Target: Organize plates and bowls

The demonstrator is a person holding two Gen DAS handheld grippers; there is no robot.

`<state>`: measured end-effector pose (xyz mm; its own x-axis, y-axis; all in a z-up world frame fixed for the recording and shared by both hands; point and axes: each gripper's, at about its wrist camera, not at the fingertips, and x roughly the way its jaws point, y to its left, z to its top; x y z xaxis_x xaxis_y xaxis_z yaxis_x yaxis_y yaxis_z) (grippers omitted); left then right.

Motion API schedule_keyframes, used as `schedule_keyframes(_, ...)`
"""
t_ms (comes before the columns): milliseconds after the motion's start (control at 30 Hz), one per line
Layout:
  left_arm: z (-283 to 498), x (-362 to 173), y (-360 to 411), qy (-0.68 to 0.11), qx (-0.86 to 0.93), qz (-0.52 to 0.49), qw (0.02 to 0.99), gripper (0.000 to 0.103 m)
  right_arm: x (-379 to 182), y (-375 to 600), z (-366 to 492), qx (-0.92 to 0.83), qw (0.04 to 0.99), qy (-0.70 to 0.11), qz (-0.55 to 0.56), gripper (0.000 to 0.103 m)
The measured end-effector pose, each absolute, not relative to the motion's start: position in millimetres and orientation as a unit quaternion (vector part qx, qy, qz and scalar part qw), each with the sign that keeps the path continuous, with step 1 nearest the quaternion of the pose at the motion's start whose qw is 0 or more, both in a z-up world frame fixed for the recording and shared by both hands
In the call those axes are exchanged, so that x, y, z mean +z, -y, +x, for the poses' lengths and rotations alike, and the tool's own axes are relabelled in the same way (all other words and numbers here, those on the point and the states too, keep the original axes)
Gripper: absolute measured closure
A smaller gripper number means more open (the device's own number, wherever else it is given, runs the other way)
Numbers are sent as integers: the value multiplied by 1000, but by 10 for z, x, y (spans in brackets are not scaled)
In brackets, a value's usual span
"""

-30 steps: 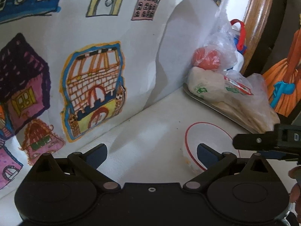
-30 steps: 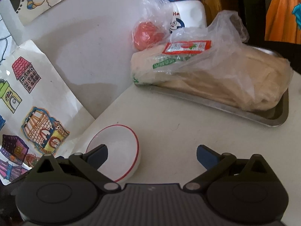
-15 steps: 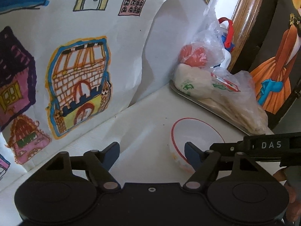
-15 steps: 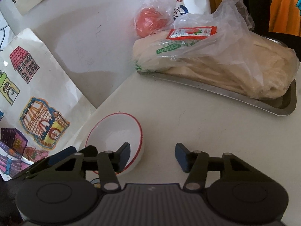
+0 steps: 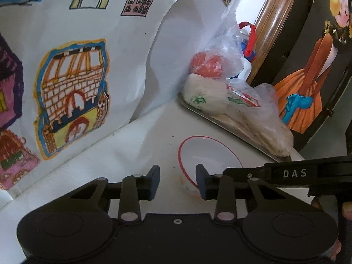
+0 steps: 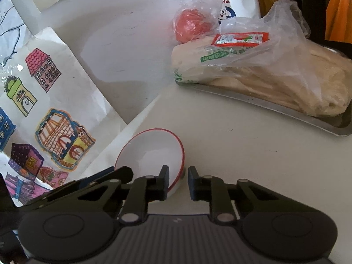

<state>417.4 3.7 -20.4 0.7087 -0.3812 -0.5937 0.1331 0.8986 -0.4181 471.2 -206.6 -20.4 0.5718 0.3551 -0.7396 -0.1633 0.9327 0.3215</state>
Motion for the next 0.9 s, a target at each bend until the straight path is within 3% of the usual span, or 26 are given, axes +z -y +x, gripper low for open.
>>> schedule_keyframes(167, 4179, -233, -22, -358, -146, -177, 905, 72, -227, 2075, 4702, 154, 877, -440, 120, 85)
schedule_keyframes(300, 4170, -244, -2, -360, -156, -178, 902, 84, -208, 2062, 4674, 153, 880, -434, 117, 88)
schedule_keyframes(900, 4090, -216, 39, -358, -152, -164, 906, 93, -142, 2133, 4396, 145, 884, -425, 127, 89)
